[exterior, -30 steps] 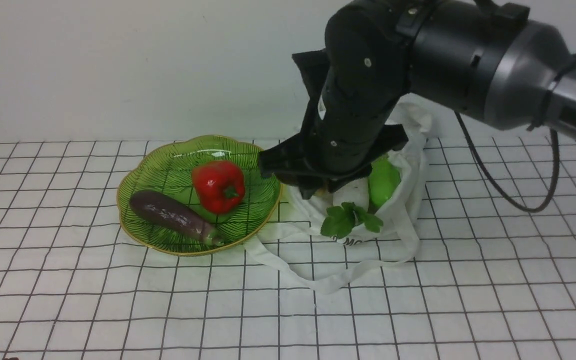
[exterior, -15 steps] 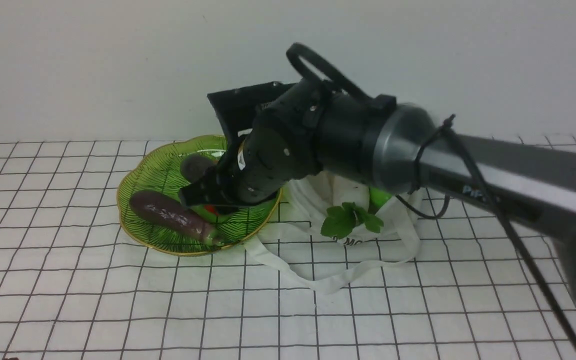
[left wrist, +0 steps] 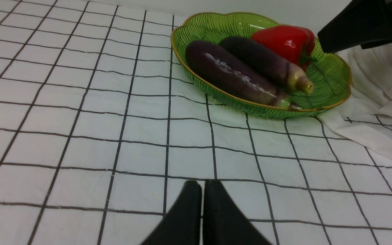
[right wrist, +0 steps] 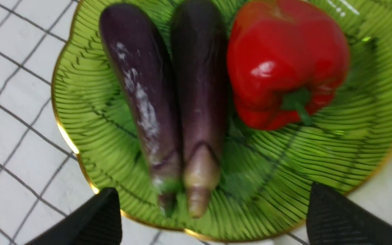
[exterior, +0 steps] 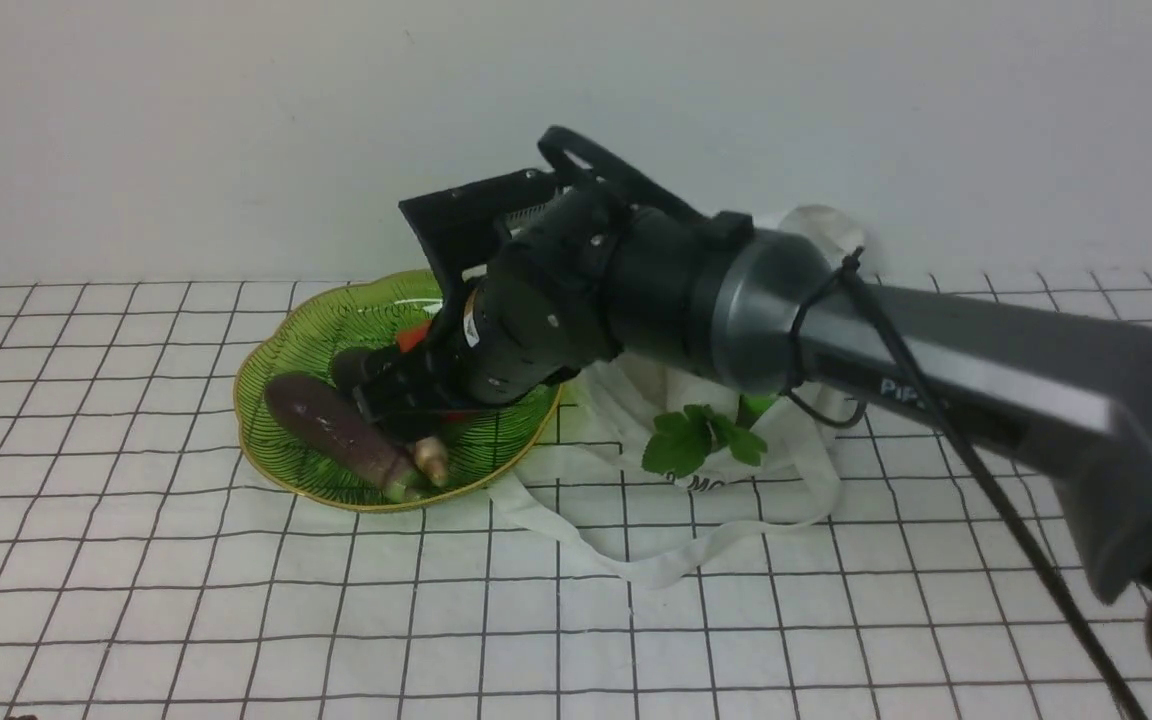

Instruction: Take vegetables from bag on white checkered tablecloth place on plate.

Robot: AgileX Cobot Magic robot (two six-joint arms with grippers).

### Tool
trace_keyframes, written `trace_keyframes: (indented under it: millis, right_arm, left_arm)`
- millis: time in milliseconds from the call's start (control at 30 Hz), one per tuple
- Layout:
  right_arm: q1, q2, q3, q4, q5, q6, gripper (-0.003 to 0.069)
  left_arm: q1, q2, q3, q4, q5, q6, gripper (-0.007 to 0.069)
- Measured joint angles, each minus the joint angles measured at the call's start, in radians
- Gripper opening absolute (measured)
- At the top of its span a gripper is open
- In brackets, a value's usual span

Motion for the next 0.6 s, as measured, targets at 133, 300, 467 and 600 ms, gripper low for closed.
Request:
trace_keyframes:
  millis: [133,300,467,600]
  right_arm:
    - [0.000,-0.063,-0.152,-0.082,0.268,-0.059,0.0632]
    - [-0.001,-0.116,-0.295,-0.156,0.441,-0.150,0.0450]
    - [-0.002,-0.249,-0.306,-0.113,0.480,-0.211,0.0106]
    - [-0.002,-0.381,-0.306,-0.046,0.486,-0.227,0.0004]
  left_arm:
    - [0.000,0.000,0.000,0.000,0.000,0.000,-0.0008]
    - [0.000,0.000,0.000,0.000,0.000,0.000,-0.0008]
    - [0.000,0.000,0.000,0.000,0.000,0.000,-0.0008]
    - [0.000,0.000,0.000,0.000,0.000,0.000,-0.0008]
